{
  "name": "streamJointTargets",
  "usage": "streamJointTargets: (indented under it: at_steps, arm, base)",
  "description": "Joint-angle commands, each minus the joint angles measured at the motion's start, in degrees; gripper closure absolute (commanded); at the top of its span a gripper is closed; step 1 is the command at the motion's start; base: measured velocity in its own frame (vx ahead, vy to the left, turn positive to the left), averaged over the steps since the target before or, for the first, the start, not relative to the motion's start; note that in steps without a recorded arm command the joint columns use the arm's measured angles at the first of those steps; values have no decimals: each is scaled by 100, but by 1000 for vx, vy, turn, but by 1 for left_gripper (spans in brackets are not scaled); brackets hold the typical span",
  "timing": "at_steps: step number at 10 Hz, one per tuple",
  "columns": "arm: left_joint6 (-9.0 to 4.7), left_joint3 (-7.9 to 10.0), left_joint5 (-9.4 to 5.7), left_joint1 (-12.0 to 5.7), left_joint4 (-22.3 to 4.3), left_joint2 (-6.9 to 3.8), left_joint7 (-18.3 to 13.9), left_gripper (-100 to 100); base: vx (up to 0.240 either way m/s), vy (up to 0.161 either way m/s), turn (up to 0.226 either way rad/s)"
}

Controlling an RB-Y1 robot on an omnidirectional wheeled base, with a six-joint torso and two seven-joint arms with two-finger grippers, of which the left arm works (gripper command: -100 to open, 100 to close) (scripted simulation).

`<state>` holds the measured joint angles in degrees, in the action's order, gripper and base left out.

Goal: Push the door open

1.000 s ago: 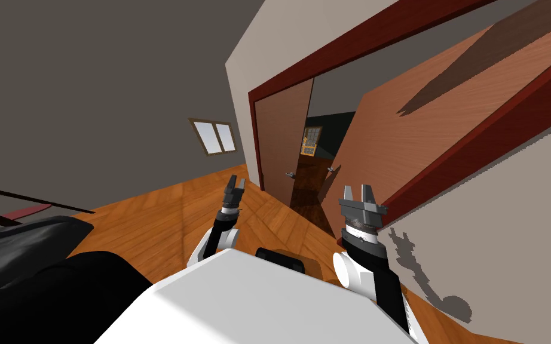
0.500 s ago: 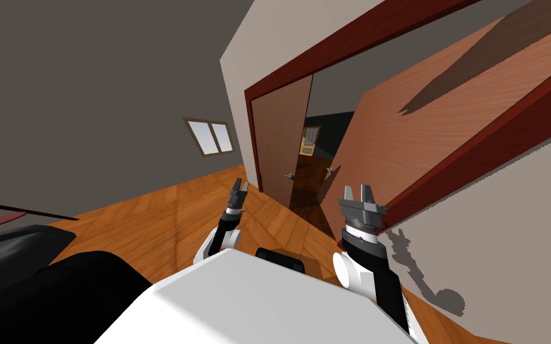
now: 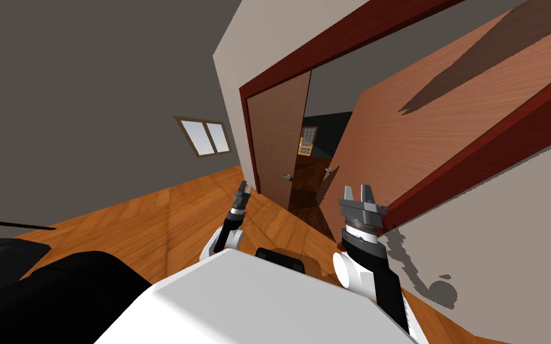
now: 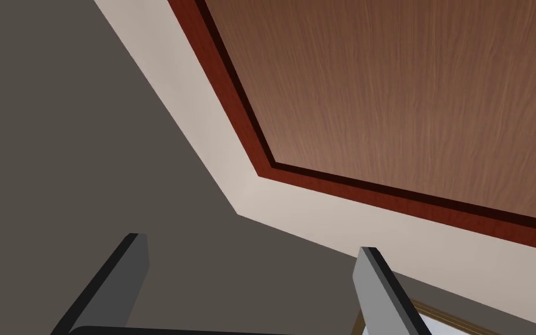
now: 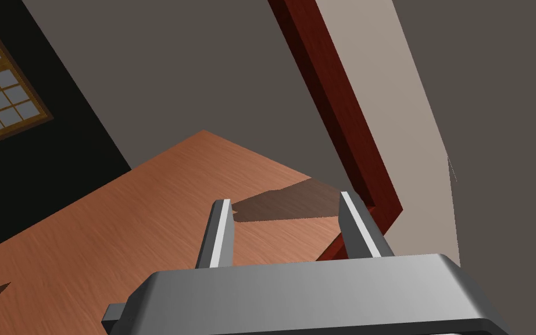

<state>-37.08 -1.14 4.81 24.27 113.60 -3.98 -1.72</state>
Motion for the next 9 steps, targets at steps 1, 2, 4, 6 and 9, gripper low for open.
streamJointTargets:
  at_steps: [1,2,4,6,9]
  arm:
    - [-56,-55,5,-29,-232,-6,4,-100]
    - [-67,-78,4,-68,-369,-17,1,-100]
    - [-88,-123,0,-147,-647,-38,-5,-100]
    - [-110,-170,-3,-229,-939,-52,-12,-100]
    - [-143,-242,-8,-355,-1381,-70,-22,-100]
  base:
    - [100,20,-65]
    - [98,17,-62]
    - [95,10,-51]
    - [100,12,-58]
    - [99,25,-70]
